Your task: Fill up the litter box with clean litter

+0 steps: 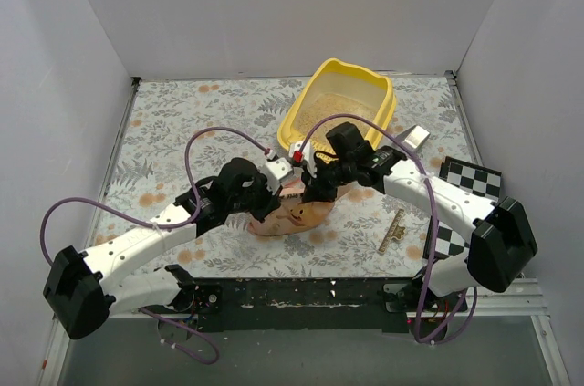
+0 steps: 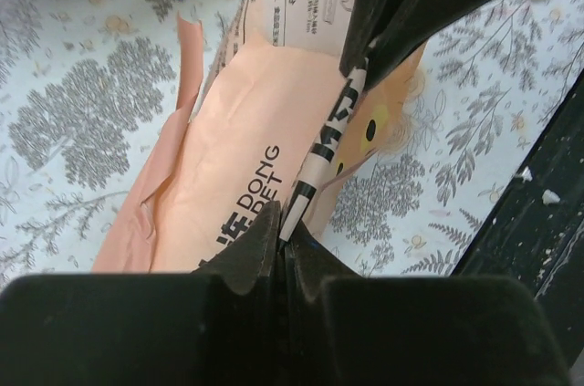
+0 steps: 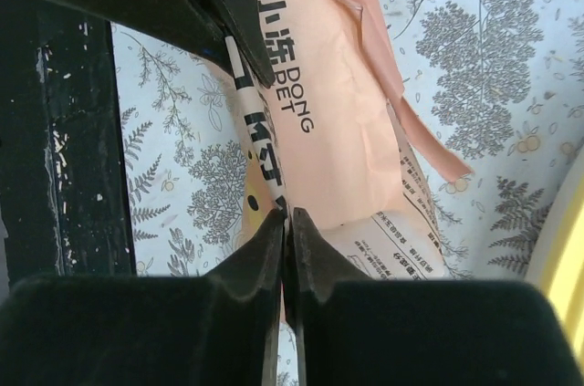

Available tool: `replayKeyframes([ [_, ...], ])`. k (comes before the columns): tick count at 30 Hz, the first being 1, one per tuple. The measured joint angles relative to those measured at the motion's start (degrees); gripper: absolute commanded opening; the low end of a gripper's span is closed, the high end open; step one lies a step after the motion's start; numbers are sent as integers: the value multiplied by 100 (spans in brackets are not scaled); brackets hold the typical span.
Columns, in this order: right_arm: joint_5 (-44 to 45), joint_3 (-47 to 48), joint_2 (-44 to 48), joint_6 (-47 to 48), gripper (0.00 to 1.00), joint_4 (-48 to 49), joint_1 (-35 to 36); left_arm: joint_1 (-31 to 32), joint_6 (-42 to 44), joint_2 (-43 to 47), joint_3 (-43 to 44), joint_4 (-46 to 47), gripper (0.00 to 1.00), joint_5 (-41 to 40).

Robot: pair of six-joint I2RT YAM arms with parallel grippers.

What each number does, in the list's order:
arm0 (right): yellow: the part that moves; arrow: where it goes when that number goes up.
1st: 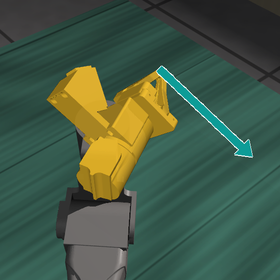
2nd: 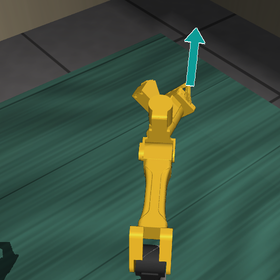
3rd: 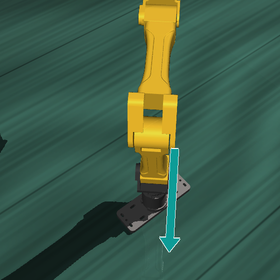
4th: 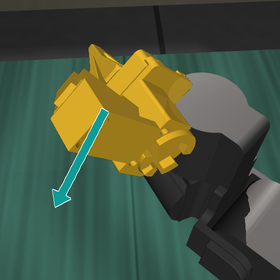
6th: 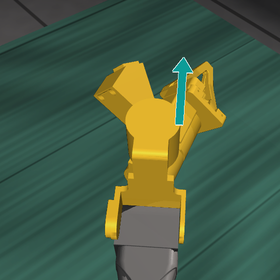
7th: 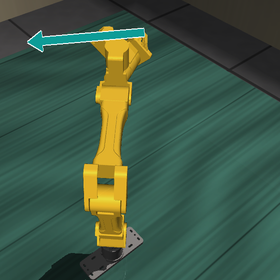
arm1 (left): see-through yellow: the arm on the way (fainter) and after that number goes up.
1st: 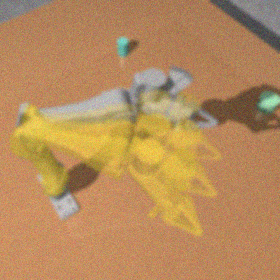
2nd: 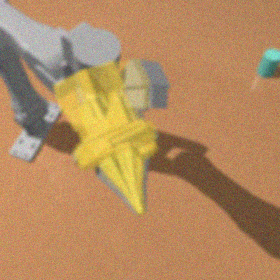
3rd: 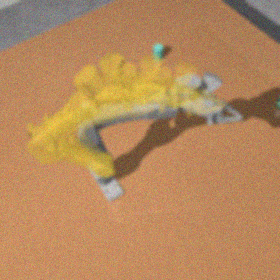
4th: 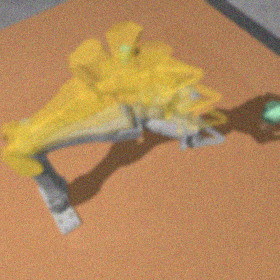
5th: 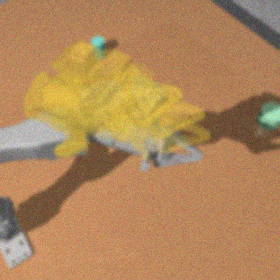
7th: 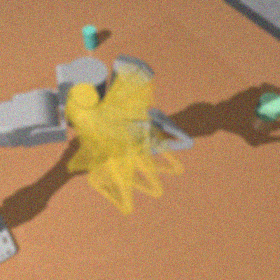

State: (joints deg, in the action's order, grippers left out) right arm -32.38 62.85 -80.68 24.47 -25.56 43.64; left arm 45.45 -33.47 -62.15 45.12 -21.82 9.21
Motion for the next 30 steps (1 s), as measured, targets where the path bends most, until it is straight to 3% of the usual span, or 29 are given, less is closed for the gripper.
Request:
replayKeyframes([
  [2, 35, -9, -105, 31, 29, -48, 15, 4, -70, 11, -208, 92, 0, -2],
  [5, 160, -2, -101, 122, 62, -138, 28, 2, -129, 24, -361, 247, 0, -26],
  [7, 310, 33, -61, 122, 68, -192, 28, 2, -146, 63, -413, 317, 0, -46],
  [13, 765, 339, 393, 256, 76, -527, 37, 2, -146, 195, -505, 387, 0, -46],
  [22, 1027, -254, 1558, 745, 72, -490, 26, 2, -146, 238, -505, 374, 0, -50],
  [30, 1215, -457, 1399, 1353, 72, -435, 26, 2, -144, 238, -505, 365, 0, -52],
])
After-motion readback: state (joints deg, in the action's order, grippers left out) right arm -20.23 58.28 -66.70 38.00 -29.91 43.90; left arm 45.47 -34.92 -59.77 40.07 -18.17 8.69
